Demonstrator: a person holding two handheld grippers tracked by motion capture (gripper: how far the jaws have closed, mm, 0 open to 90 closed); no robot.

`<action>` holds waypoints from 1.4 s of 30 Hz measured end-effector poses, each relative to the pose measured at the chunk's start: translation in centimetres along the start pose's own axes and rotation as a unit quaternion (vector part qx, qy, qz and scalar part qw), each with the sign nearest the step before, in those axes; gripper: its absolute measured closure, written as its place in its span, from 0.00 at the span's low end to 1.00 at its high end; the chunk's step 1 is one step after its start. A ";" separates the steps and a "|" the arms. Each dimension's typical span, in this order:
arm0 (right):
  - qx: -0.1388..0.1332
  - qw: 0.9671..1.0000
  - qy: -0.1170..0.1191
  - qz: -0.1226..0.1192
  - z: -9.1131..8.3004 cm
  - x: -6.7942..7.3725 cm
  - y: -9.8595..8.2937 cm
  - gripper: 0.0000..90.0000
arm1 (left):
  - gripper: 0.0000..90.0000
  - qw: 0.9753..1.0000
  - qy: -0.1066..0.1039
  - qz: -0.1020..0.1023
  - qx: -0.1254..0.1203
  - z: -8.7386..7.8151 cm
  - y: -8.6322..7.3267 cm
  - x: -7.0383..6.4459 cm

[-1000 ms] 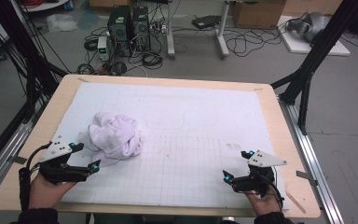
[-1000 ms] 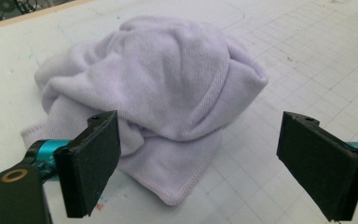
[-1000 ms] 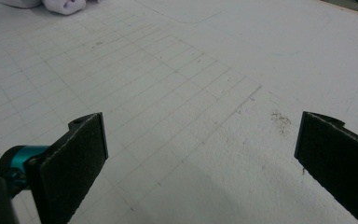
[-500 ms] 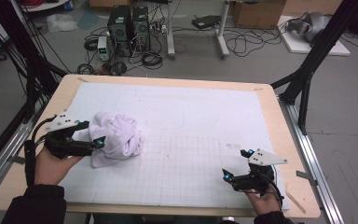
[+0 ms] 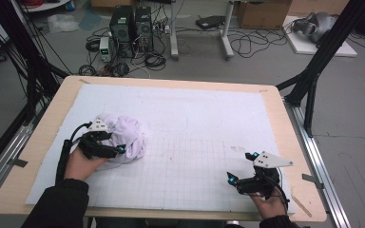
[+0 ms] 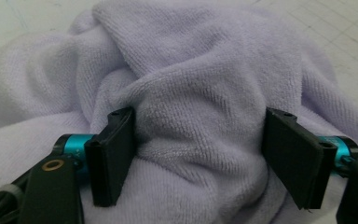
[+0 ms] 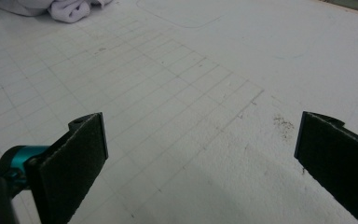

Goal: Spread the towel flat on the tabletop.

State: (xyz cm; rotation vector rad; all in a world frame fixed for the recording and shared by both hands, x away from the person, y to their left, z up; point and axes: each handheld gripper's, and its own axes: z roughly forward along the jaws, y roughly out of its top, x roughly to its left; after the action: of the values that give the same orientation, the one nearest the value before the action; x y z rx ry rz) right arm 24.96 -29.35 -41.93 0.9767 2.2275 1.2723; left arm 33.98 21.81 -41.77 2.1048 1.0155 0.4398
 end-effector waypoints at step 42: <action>0.004 1.000 0.014 -0.012 0.9 0.3 0.5 0.06 | 0.73 1.000 0.004 0.009 0.022 0.4 0.6 0.2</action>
State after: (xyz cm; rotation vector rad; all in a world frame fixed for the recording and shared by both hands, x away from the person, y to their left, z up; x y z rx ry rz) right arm 25.55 -28.45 -41.96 0.9372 2.2606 1.2758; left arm 34.62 21.50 -41.54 2.1546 1.0216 0.4383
